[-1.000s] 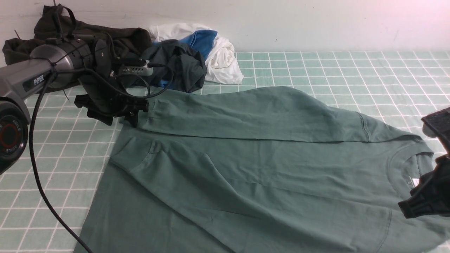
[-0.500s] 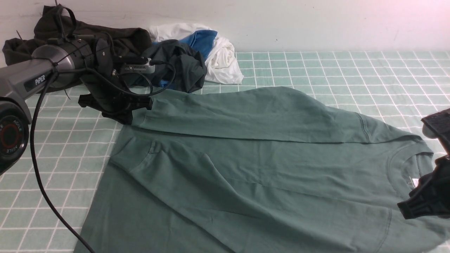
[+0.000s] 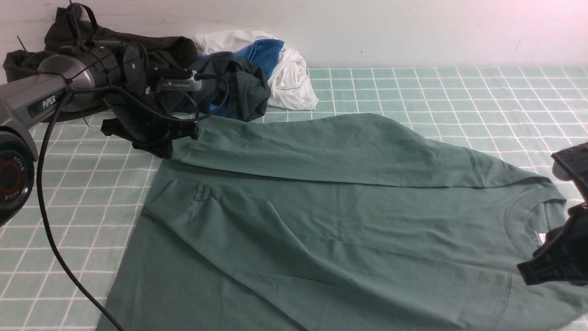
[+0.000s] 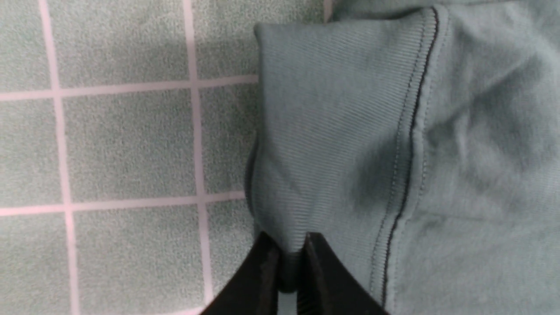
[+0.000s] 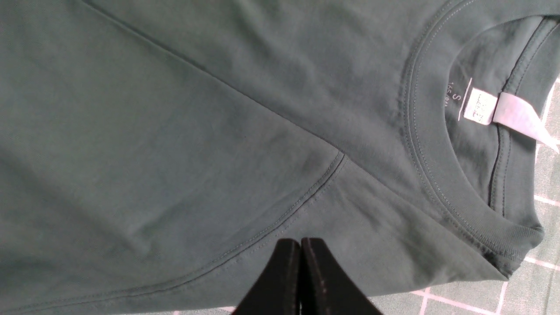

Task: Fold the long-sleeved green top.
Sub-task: Use the left arm to drag and drop the cuff onto the cuff closest to the left arm

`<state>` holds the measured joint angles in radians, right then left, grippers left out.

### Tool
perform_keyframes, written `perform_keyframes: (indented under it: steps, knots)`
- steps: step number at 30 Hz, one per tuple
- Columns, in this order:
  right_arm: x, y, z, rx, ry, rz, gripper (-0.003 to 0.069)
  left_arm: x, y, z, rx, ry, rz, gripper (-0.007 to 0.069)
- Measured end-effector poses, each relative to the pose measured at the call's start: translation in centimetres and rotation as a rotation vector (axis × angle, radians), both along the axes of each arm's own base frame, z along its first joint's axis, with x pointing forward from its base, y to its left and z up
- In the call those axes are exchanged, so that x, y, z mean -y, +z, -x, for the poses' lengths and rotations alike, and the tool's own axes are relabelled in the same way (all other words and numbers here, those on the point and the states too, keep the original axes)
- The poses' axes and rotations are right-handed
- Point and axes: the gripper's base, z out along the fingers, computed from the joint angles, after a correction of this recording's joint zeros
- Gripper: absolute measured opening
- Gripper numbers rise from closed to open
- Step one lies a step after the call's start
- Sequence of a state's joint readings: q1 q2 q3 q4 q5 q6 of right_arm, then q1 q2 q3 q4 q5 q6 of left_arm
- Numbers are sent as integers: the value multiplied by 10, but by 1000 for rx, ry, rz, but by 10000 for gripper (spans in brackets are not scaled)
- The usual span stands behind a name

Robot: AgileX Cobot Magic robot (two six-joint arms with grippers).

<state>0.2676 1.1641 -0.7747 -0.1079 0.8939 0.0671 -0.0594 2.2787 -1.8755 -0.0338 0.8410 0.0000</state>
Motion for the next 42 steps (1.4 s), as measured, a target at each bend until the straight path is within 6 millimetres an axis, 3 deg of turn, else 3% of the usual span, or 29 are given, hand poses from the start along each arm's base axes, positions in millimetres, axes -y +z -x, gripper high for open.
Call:
perform_keyframes:
  steps: [4,7,9,10,11,13,16,19,22,24,25,26,27,30,31,34,36,38,42]
  knots:
    - [0,0,0,0,-2,-2,-2,0,3,2,-17,-1,-1,38]
    - [0,0,0,3,0,2,-2,4,20,12,-52,-12,-2,38]
    - [1,1,-1,16,6,16,-2,11,50,24,-57,-31,-4,38]
    - [1,1,-1,16,7,17,-2,11,53,26,-62,-33,-4,38]
    - [2,1,-2,20,9,24,-2,16,79,40,-46,-47,-1,38]
    - [2,1,-2,20,9,24,-2,19,106,60,-20,-55,10,38]
    - [1,1,-2,19,9,23,-2,18,122,97,-36,-44,45,38]
    - [1,1,-1,13,6,18,-2,17,117,138,-96,-36,82,38]
    - [1,1,-1,6,0,7,1,16,98,179,-155,-36,120,38]
    - [0,1,0,3,-2,-1,1,16,86,193,-180,-39,127,38]
    - [-1,1,0,2,-4,-10,6,15,72,210,-196,-47,132,42]
    - [-1,2,0,2,-5,-13,7,15,71,212,-192,-51,132,44]
    - [-2,2,0,0,-3,-19,15,14,57,227,-208,-59,137,59]
    - [-6,2,2,-16,19,-13,29,13,43,236,-227,-77,127,99]
    - [-10,2,5,-41,41,-10,47,13,36,241,-243,-103,116,143]
    - [-19,9,12,-74,86,-3,83,13,35,243,-245,-141,107,221]
    - [-29,26,22,-87,161,0,134,16,42,246,-219,-199,111,305]
    - [-36,40,34,-104,237,12,182,27,50,254,-206,-310,99,366]
    - [-45,56,51,-72,334,-4,242,55,55,275,-222,-579,-20,406]
